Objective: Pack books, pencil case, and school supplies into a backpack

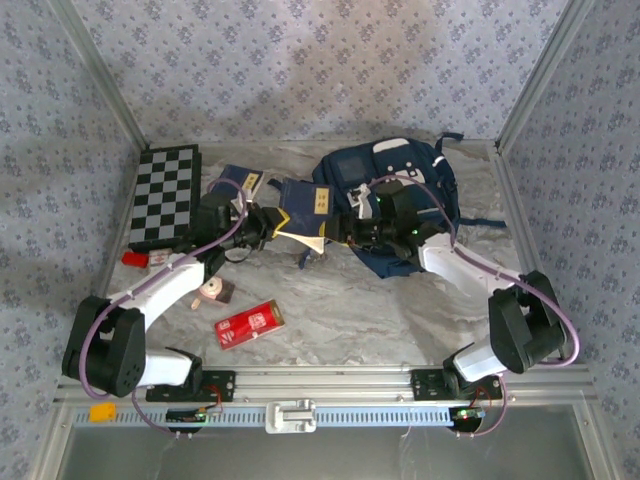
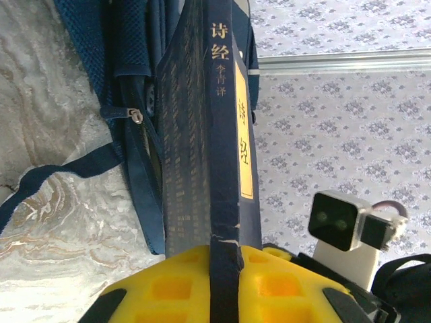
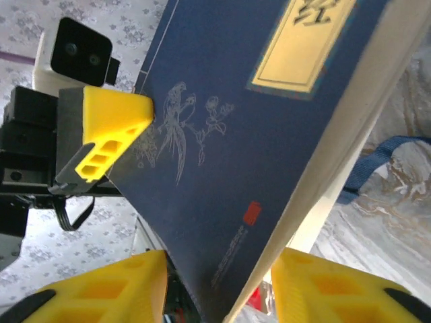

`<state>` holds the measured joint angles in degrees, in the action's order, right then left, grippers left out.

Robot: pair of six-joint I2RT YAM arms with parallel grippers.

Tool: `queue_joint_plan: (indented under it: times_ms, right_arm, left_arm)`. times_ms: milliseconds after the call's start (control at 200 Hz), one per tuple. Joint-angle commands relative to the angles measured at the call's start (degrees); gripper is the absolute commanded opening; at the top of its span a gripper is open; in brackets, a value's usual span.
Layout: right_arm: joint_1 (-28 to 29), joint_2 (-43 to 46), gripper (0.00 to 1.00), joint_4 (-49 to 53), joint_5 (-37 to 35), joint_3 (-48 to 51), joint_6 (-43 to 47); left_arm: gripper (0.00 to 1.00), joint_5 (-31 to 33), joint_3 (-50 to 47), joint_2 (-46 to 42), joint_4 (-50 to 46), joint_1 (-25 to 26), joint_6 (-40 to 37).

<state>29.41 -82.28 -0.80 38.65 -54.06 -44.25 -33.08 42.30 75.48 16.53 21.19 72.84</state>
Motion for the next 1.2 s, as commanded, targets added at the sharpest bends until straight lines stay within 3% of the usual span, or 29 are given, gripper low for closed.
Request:
queue_joint_plan:
  times_ms: [0,90,135,435,625,850,1194]
  right_arm:
    - [-1.77,5.52,0.7,-0.57,-1.33,3.97,-3.22]
    - [-2.52,7.05,0.93,-8.17,1.24,7.58,-8.15]
    - [-2.92,6.65,1.0,-11.07,2.85,8.36,-10.2]
    - [-2.95,-0.32,1.0,-33.7,7.75,8.88,-24.39]
    - [-2.87,-2.34,1.0,-45.59,9.07,8.77,-31.45]
    - [-3.33,2.44,0.89,-38.69,7.85,9.15,-26.0]
    - [-3.97,1.06,0.48,-29.84,5.83,7.86,-19.74]
  left_arm:
    - [0.0,0.01,2.93,-3.15,3.33,0.83,-2.25]
    - [0.0,1.01,3.74,-3.5,3.84,2.14,-2.76]
    - [0.0,1.32,4.13,-3.33,4.86,2.96,-2.59]
    - [0.0,3.74,6.91,-2.42,10.07,6.44,-1.3]
    - [0.0,5.01,7.22,-2.18,6.76,6.56,-3.65]
    - [0.0,7.51,7.73,-3.59,-1.38,6.56,-9.62]
    - [0.0,6.27,7.62,-4.29,-1.52,6.75,-9.73]
